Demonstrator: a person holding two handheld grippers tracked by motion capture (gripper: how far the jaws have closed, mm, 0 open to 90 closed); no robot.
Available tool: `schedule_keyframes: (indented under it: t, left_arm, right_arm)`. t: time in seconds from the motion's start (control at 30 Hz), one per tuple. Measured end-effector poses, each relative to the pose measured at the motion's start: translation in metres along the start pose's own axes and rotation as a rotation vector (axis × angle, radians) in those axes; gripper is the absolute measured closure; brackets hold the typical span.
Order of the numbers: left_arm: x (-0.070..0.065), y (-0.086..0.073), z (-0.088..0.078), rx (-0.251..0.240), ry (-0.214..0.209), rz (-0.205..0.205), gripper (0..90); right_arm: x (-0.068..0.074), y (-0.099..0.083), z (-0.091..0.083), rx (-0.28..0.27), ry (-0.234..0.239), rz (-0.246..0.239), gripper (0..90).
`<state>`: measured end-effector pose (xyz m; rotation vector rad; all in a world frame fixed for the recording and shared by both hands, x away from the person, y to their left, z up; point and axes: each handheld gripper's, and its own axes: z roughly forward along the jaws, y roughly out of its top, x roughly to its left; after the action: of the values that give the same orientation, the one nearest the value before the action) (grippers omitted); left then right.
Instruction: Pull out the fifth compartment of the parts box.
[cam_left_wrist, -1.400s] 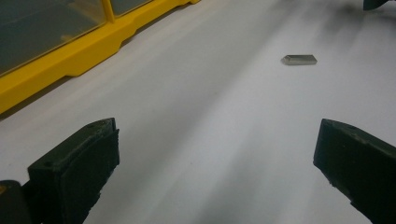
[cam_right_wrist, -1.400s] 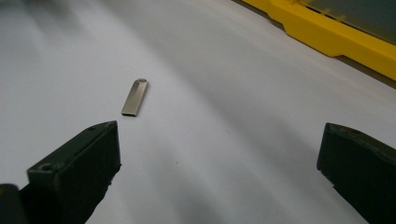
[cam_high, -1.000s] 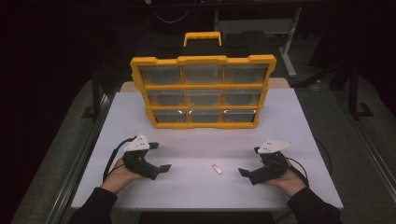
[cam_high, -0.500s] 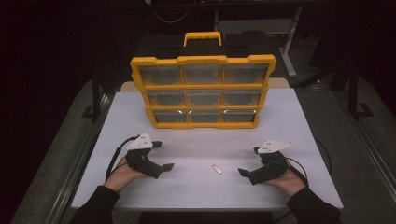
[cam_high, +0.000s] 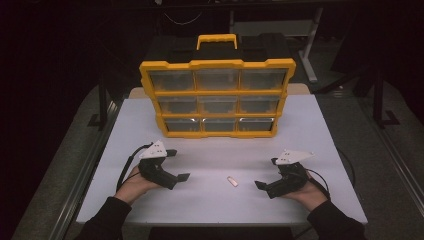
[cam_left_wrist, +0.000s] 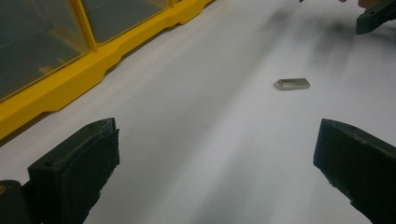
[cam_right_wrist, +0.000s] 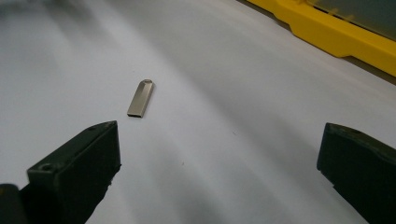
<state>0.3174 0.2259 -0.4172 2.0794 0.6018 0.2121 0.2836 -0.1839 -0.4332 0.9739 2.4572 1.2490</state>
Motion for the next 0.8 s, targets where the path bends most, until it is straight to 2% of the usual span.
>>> schedule_keyframes:
  t: [0.8]
  left_arm:
    - [-0.0002, 0.0099, 0.0108, -0.017, -0.014, 0.014, 0.1]
  right_arm:
    - [0.0007, 0.0, 0.0011, 0.005, 0.006, -0.002, 0.0]
